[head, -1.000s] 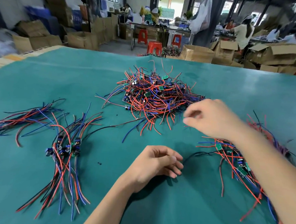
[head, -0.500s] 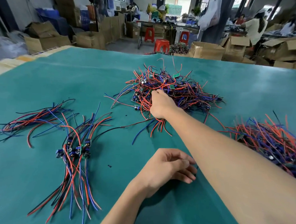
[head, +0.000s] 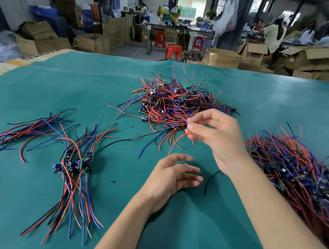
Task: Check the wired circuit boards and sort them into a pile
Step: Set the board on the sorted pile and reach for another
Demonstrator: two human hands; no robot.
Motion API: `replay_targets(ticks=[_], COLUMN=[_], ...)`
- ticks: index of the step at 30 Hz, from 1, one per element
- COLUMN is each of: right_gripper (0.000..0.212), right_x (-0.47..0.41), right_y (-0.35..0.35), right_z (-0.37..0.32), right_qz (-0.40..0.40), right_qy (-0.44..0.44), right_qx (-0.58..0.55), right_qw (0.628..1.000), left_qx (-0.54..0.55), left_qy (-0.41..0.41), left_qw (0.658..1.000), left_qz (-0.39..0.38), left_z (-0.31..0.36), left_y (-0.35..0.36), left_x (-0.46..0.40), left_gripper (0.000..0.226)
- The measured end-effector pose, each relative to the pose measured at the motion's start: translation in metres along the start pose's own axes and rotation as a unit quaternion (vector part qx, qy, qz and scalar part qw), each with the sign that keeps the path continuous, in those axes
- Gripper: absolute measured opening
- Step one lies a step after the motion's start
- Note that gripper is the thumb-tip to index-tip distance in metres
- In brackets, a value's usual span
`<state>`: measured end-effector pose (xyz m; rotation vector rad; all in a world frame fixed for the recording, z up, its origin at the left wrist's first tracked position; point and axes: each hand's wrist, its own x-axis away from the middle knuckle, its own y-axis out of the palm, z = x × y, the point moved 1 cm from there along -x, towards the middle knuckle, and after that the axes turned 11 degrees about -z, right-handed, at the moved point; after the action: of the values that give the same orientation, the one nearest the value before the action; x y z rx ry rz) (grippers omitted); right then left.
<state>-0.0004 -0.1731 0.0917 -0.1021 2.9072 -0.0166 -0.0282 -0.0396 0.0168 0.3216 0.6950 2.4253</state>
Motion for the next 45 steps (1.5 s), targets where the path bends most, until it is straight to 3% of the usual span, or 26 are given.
replay_targets(ticks=[5,9,11,14,18,24,29,33,40,45], right_gripper=[0.025,0.039,0.039,0.026,0.019,0.018,0.009,0.005,0.021,0.022], right_x=[0.052,0.066,0.068,0.068,0.071,0.071,0.069,0.068,0.063,0.058], right_y=[-0.032,-0.033,-0.027,-0.021,-0.021,-0.019,-0.025,-0.028,-0.039,-0.06], right_z=[0.01,0.03,0.037,0.038,0.04,0.043,0.045,0.049,0.055,0.062], right_qz=[0.032,0.014,-0.011,-0.021,-0.019,0.0,0.025,0.027,0.134,0.239], right_qy=[0.055,0.113,0.123,0.111,0.097,0.112,0.109,0.115,0.081,0.067], right_qx=[-0.256,-0.326,-0.291,-0.215,-0.192,-0.174,-0.103,-0.04,0.033,0.074], right_qw=[0.965,0.939,0.949,0.97,0.976,0.978,0.988,0.992,0.987,0.966], left_qx=[0.026,-0.014,-0.049,-0.063,-0.106,-0.187,-0.227,-0.229,-0.25,-0.28], left_qy=[0.031,0.033,0.026,0.024,0.049,0.086,0.09,0.069,0.022,-0.004], left_qw=[0.998,0.999,0.998,0.997,0.992,0.979,0.969,0.971,0.968,0.959], left_qz=[0.052,0.022,-0.023,-0.027,-0.038,0.005,0.029,0.021,-0.015,-0.034], left_z=[-0.003,-0.003,-0.001,-0.001,-0.005,-0.011,-0.017,-0.016,-0.012,-0.011], left_y=[0.004,0.003,0.003,0.005,0.004,0.011,0.012,0.011,0.012,0.011], left_x=[-0.003,-0.001,0.002,0.003,0.004,0.003,0.001,0.002,0.004,0.005], left_gripper=[0.022,0.051,0.056,0.055,0.028,0.029,0.016,0.019,0.02,0.035])
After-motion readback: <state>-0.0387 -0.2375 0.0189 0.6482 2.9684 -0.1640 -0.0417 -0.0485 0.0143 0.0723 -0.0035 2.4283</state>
